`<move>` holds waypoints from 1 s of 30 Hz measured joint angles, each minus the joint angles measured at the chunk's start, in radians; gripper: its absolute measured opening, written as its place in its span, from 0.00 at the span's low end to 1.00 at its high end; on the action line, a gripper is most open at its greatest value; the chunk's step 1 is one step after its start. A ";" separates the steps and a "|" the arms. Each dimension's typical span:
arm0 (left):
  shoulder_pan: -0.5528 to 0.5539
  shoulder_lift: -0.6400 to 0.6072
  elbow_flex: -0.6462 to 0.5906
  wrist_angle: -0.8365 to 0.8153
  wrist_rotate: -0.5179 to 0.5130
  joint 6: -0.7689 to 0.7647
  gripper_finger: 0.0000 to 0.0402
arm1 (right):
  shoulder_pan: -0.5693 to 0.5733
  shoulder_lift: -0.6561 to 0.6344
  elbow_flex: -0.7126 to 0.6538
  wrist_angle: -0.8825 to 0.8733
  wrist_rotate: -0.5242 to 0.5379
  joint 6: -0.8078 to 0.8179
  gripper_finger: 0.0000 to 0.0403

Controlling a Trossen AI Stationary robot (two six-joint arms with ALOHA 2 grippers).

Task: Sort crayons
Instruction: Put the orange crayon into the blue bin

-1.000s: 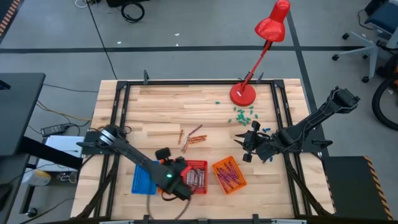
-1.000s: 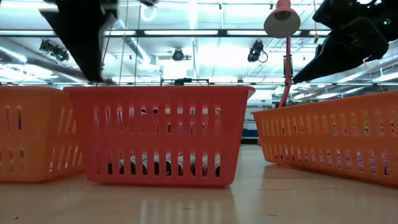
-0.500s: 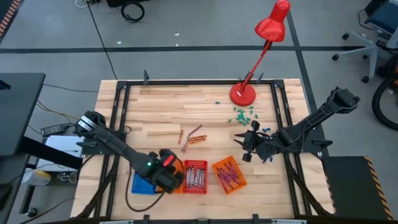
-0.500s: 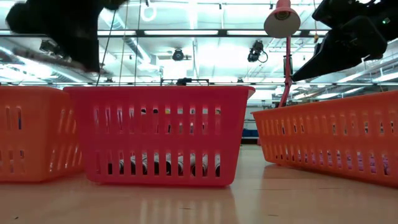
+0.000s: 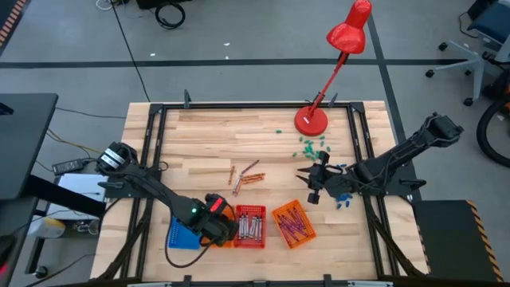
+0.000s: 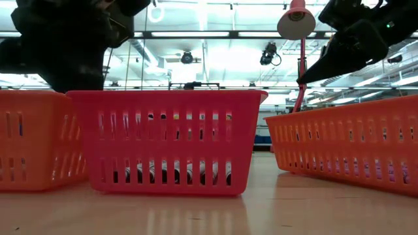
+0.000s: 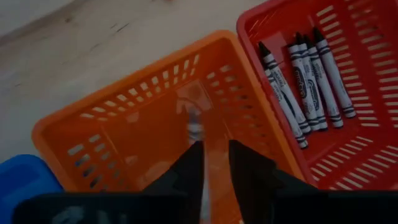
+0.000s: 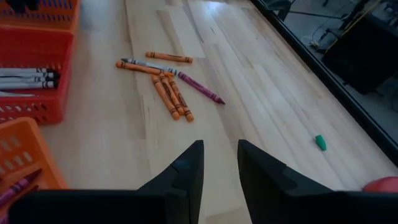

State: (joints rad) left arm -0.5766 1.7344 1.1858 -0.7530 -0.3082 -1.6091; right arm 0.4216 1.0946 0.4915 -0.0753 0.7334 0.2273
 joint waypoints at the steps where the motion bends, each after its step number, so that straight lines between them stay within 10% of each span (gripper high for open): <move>1: 0.000 0.000 0.000 0.000 0.000 -0.001 0.24 | -0.006 0.000 0.000 0.000 -0.009 -0.001 0.25; 10: 0.020 -0.012 0.056 -0.002 0.012 0.128 0.43 | -0.035 0.000 -0.061 0.130 -0.071 -0.021 0.25; 30: 0.220 -0.017 0.212 0.002 -0.277 0.863 0.42 | -0.036 0.000 -0.062 0.157 -0.212 -0.067 0.25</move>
State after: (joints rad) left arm -0.3567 1.7176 1.3979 -0.7513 -0.5855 -0.7463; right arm 0.3861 1.0943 0.4297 0.0814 0.5215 0.1608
